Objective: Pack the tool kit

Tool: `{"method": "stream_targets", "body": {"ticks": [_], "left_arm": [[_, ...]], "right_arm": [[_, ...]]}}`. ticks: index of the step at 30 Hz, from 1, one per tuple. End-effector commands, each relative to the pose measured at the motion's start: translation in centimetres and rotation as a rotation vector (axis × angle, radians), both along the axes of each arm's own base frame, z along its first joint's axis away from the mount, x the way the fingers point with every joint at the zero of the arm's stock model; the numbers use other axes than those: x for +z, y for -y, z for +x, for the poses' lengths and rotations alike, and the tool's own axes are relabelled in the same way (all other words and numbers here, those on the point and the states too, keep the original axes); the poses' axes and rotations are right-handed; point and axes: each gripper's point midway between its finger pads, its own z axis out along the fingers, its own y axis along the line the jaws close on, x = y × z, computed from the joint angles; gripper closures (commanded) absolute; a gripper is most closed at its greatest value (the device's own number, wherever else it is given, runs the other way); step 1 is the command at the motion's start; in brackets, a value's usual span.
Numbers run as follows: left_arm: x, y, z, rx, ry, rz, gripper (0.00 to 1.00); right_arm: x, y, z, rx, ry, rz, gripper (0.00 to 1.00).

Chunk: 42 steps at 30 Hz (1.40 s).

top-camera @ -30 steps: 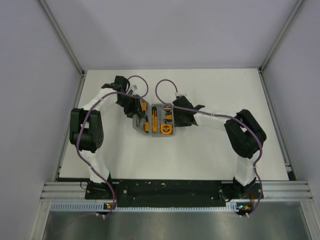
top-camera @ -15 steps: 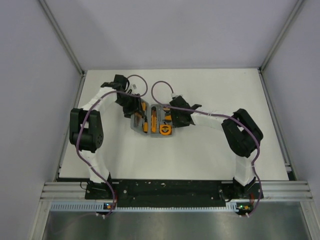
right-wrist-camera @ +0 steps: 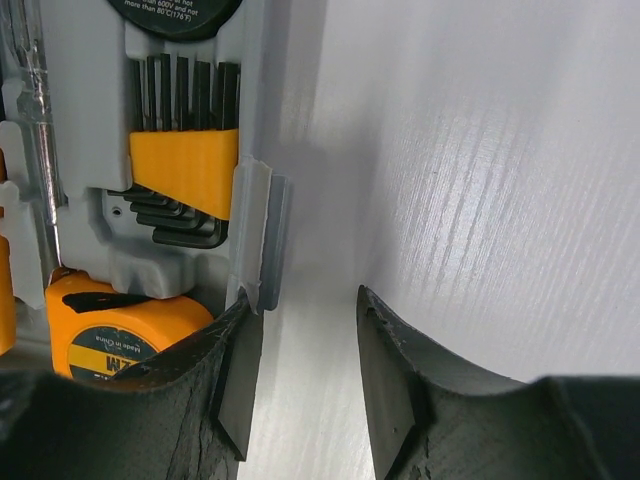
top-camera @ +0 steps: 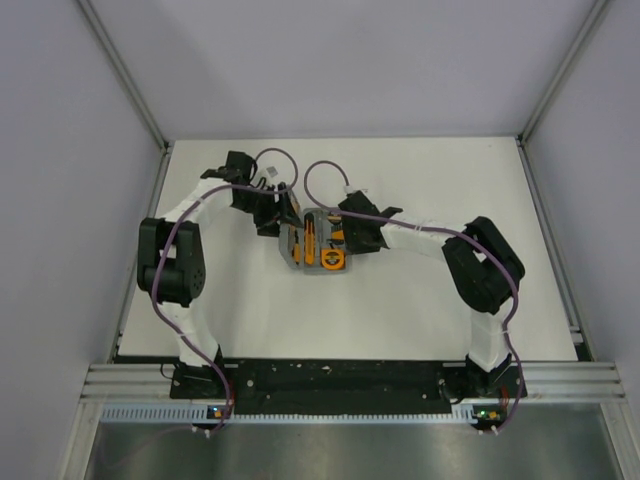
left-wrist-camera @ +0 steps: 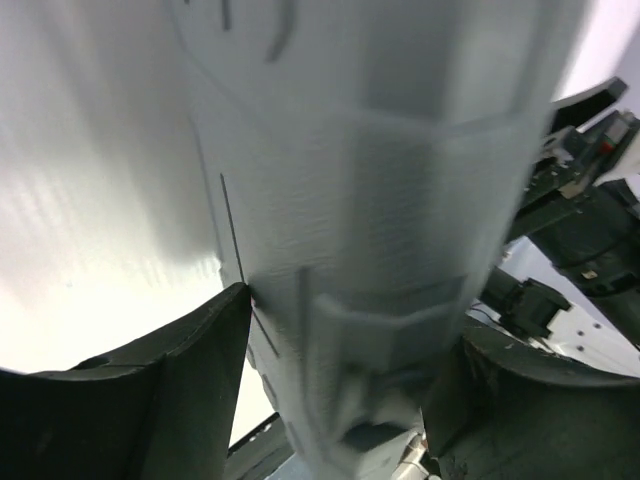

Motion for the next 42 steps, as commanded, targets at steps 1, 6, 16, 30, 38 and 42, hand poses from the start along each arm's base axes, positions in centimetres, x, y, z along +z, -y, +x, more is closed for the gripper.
{"method": "stream_targets", "body": {"ticks": [1, 6, 16, 30, 38, 42], "left_arm": [[4.0, 3.2, -0.4, -0.059, 0.057, -0.222, 0.32], [4.7, 3.7, -0.4, -0.065, 0.070, -0.269, 0.31], [6.0, 4.5, -0.4, -0.073, 0.075, -0.345, 0.30], [9.0, 5.1, -0.1, -0.089, 0.128, -0.380, 0.28], [9.0, 5.2, -0.3, -0.089, 0.118, -0.381, 0.27], [8.6, 5.1, 0.0, -0.079, 0.129, -0.357, 0.27]], "right_arm": [[1.2, -2.3, 1.2, -0.009, 0.034, 0.068, 0.58], [1.3, -1.3, 1.5, -0.060, 0.046, 0.041, 0.58], [0.6, 1.4, 1.7, -0.163, 0.010, 0.055, 0.57], [0.8, -0.7, 1.0, -0.065, -0.005, 0.138, 0.58], [1.1, -0.3, 1.2, -0.090, 0.009, 0.124, 0.58], [1.6, 1.2, 1.4, -0.153, 0.032, 0.079, 0.58]]}}
